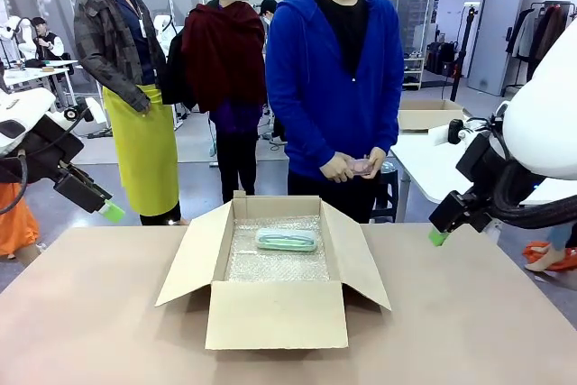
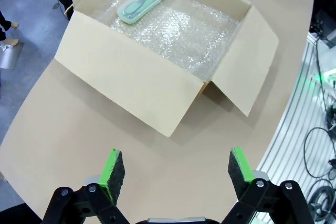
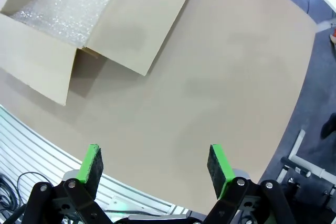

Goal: Pack the glasses set securely to prepare it for shipping.
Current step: Put the Glasses case from the right side of the table into the Package Box.

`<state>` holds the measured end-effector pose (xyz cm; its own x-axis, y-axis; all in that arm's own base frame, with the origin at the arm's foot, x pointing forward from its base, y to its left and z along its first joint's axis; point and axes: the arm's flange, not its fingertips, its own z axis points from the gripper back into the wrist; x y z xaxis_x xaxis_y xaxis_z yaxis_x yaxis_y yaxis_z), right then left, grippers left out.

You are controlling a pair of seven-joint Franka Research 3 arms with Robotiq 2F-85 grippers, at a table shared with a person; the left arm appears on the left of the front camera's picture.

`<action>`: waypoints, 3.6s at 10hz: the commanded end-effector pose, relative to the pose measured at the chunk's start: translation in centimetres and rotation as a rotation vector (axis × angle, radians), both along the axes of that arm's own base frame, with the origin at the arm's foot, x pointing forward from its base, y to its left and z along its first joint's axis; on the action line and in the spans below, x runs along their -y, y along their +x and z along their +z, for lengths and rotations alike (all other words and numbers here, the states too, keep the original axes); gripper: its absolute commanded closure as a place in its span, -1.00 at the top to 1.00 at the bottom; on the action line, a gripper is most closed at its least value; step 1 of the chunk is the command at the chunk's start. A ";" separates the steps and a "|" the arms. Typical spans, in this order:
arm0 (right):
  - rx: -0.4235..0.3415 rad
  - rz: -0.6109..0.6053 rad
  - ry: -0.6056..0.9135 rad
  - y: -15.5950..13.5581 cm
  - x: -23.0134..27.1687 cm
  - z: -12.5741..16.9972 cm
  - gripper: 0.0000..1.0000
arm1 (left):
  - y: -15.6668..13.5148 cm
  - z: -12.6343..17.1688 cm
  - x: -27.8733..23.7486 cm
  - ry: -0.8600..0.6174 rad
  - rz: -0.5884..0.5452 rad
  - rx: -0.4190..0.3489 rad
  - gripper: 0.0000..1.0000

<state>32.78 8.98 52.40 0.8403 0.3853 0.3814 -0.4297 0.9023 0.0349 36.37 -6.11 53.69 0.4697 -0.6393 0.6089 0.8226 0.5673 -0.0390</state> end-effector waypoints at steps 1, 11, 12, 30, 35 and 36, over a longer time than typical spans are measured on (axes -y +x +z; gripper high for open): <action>0.007 0.008 -0.001 0.2 0.1 -0.1 1.00 | 0.0 0.1 -0.2 -0.021 -0.020 -0.001 1.00; 0.007 0.008 -0.001 0.2 0.1 -0.1 1.00 | 0.0 0.1 -0.2 -0.021 -0.020 -0.001 1.00; 0.007 0.008 -0.001 0.2 0.1 -0.1 1.00 | 0.0 0.1 -0.2 -0.021 -0.020 -0.001 1.00; 0.007 0.008 -0.001 0.2 0.1 -0.1 1.00 | 0.0 0.1 -0.2 -0.021 -0.020 -0.001 1.00; 0.007 0.008 -0.001 0.2 0.1 -0.1 1.00 | 0.0 0.1 -0.2 -0.021 -0.020 -0.001 1.00; 0.007 0.008 -0.001 0.2 0.1 -0.1 1.00 | 0.0 0.1 -0.2 -0.021 -0.020 -0.001 1.00</action>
<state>32.77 8.98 52.41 0.8400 0.3856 0.3817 -0.4305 0.9019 0.0362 36.37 -6.11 53.69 0.4697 -0.6392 0.6089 0.8226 0.5673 -0.0390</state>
